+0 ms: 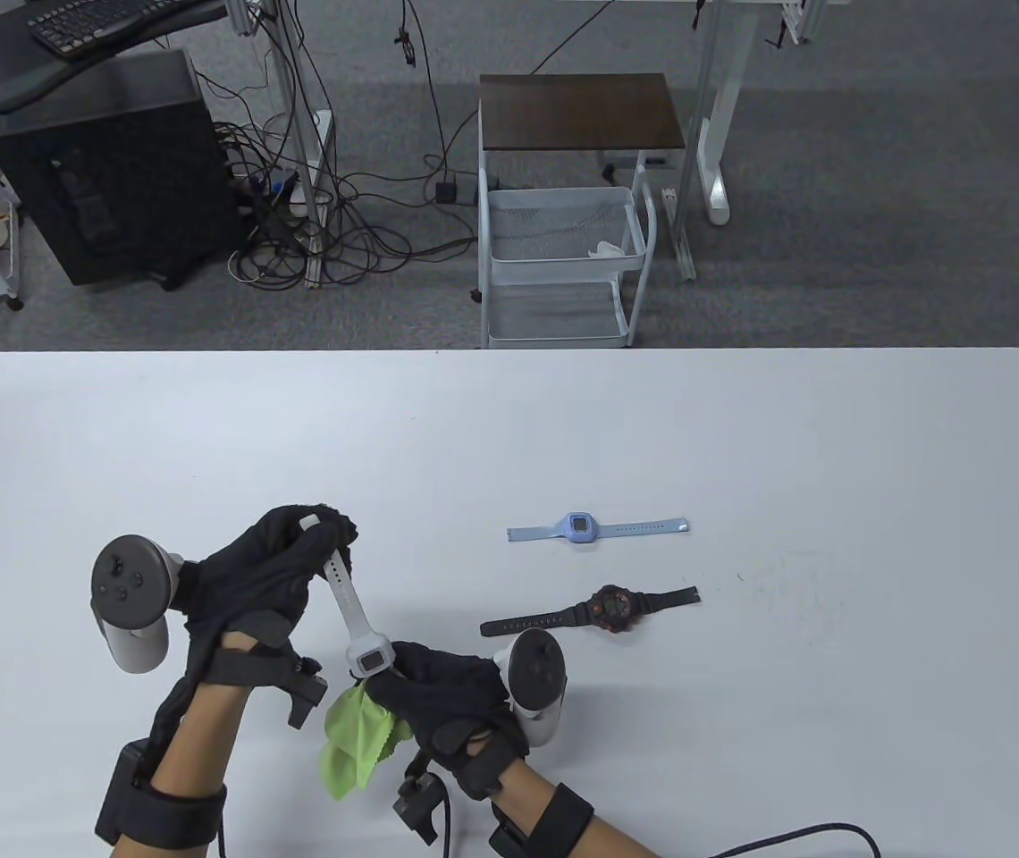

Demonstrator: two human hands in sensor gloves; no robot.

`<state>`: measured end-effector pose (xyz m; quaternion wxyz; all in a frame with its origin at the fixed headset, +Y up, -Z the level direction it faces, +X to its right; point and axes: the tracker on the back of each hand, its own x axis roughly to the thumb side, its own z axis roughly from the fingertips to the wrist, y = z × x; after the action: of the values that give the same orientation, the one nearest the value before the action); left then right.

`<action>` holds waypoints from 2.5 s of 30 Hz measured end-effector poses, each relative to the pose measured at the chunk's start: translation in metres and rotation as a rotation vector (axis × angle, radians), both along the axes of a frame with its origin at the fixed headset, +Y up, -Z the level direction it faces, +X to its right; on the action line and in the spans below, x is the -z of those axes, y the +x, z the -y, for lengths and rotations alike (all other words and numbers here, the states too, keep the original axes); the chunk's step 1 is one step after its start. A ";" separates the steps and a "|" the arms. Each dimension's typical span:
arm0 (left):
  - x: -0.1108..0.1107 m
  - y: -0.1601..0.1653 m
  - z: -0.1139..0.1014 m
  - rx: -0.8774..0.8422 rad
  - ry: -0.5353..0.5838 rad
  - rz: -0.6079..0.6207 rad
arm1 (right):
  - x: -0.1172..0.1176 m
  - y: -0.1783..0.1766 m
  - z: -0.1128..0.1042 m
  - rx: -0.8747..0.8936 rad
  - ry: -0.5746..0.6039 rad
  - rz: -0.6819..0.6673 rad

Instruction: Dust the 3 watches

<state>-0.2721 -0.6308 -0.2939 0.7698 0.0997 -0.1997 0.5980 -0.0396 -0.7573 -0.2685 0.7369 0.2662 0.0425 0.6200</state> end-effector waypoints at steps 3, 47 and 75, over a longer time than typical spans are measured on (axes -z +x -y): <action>0.000 -0.001 -0.001 -0.004 0.009 -0.005 | 0.001 0.003 0.001 -0.022 0.012 0.031; -0.002 -0.007 -0.004 -0.015 0.040 -0.042 | -0.001 0.004 0.005 -0.173 0.045 0.040; -0.003 -0.014 -0.004 -0.020 0.048 -0.064 | 0.003 0.003 0.008 -0.115 -0.007 -0.026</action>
<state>-0.2865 -0.6263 -0.2911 0.7672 0.1389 -0.1882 0.5973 -0.0367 -0.7656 -0.2718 0.7004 0.2685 0.0694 0.6577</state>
